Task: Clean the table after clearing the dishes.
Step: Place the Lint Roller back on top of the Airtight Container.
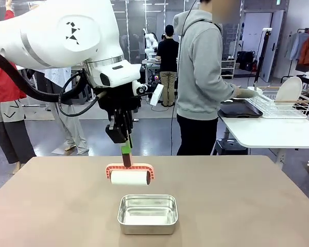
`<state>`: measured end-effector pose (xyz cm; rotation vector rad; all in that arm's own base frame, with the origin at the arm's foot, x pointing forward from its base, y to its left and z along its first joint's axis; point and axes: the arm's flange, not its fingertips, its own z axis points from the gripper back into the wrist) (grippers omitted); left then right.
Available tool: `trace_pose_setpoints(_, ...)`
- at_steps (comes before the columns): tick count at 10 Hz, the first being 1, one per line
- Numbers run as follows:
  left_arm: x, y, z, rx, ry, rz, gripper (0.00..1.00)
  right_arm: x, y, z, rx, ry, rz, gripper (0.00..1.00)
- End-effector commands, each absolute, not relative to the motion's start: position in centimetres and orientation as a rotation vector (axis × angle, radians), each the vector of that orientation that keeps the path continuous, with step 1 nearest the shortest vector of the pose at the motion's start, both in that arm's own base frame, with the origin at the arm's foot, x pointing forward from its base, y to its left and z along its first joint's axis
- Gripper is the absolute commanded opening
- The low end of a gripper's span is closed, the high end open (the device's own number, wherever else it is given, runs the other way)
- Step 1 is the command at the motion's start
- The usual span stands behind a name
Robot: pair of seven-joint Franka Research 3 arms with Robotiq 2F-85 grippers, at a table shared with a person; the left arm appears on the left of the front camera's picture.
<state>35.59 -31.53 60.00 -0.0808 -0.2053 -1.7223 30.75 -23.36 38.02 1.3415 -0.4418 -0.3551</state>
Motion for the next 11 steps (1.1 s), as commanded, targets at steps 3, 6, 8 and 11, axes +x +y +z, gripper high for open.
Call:
trace_pose_setpoints(3, 36.6, -33.0, 58.6, -0.105, -0.209, -1.752, 0.21, 30.7, -23.2, 38.4, 1.351, -0.455, -0.357, 1.00)
trace_pose_setpoints(6, 40.0, -35.3, 54.6, -0.123, -0.171, -1.703, 0.21, 30.7, -23.2, 38.4, 1.351, -0.455, -0.357, 1.00)
trace_pose_setpoints(8, 41.7, -36.3, 50.9, -0.168, -0.093, -1.687, 0.21, 30.7, -23.2, 38.4, 1.351, -0.455, -0.357, 1.00)
trace_pose_setpoints(11, 44.3, -37.3, 46.9, -0.179, -0.045, -1.617, 0.21, 30.7, -23.2, 38.4, 1.351, -0.455, -0.357, 1.00)
